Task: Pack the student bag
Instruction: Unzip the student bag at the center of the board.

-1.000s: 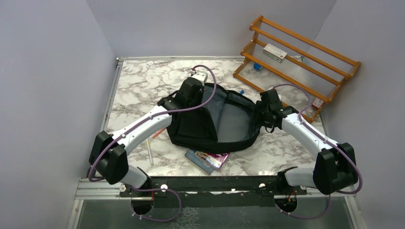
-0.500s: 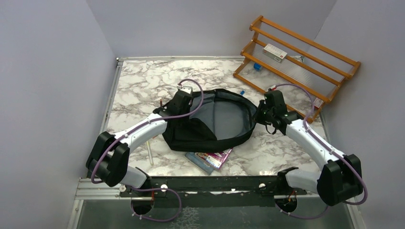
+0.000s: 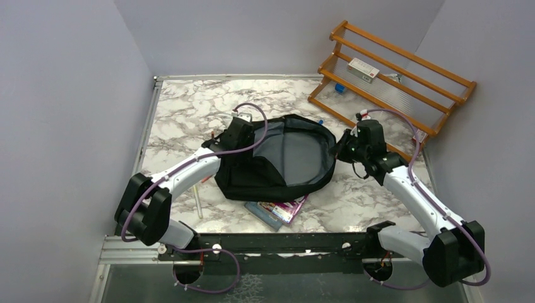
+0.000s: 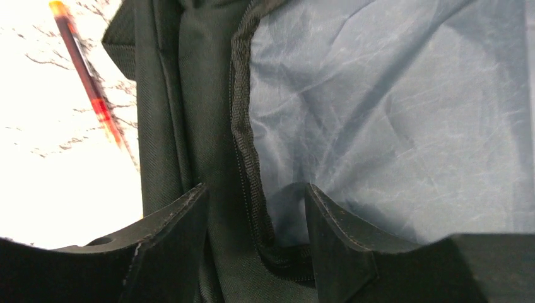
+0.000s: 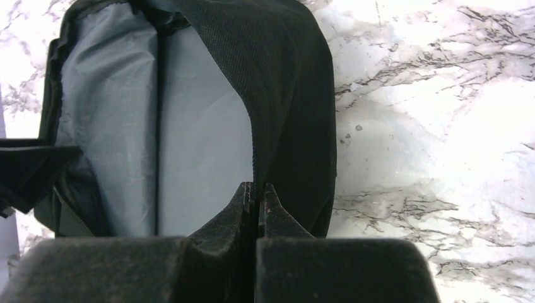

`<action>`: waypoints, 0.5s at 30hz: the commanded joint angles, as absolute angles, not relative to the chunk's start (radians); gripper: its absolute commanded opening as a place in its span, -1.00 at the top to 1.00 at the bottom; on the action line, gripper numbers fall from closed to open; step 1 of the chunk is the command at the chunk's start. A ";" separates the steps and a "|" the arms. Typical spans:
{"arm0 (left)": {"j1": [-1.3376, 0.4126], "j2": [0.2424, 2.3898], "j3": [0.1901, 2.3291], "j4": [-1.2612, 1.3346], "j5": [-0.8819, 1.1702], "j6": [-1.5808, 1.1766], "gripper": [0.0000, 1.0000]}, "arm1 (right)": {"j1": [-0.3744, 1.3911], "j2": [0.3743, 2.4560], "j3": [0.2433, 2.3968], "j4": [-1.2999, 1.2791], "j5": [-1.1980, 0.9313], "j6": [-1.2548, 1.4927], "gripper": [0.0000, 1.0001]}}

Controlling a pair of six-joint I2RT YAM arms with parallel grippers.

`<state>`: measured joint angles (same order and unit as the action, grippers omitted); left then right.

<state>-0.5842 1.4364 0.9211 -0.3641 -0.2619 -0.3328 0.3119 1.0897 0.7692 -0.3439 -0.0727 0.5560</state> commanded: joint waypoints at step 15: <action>-0.584 1.391 1.314 -0.494 -0.275 -0.234 -0.29 | 0.307 1.026 0.961 -0.219 -0.414 0.520 0.99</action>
